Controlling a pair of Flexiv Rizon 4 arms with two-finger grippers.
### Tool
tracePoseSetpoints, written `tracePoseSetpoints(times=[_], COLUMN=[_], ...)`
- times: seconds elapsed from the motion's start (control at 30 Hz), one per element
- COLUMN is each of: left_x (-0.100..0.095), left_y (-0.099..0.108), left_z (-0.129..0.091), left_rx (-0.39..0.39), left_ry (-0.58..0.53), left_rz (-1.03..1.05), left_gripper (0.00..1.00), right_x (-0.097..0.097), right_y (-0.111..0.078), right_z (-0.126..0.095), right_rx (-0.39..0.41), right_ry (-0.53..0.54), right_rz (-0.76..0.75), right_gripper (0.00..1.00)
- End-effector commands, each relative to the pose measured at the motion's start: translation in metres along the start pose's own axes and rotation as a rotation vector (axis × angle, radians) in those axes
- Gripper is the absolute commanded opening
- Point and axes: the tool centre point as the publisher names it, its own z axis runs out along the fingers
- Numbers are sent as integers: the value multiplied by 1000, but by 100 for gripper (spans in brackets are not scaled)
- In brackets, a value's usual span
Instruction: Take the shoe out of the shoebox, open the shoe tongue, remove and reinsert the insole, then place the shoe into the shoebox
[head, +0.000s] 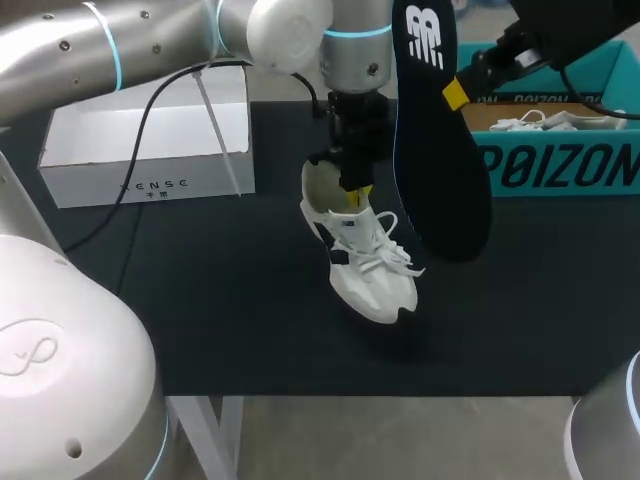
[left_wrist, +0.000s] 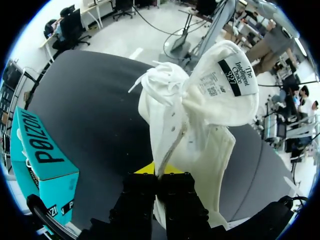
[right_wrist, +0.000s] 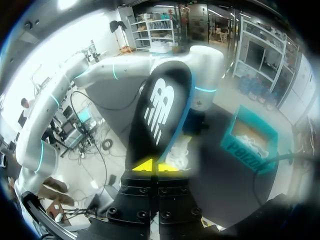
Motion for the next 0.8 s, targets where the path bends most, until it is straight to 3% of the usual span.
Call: tracePoseSetpoints(times=[0.03,0.27,0.57,0.8], left_x=[0,0,-73,-105], left_y=[0,0,-12,-17], left_z=[-2,-2,-3,4], left_rx=[-2,-2,-126,-162], left_ry=[0,0,101,189], left_rz=[0,0,426,566], left_gripper=[0,0,0,0], right_x=[0,0,0,0], right_y=[2,2,2,2], right_z=[1,1,1,1], right_rx=[3,3,3,3], right_ry=[1,1,1,1], right_rz=[1,1,1,1], right_gripper=[0,0,0,0])
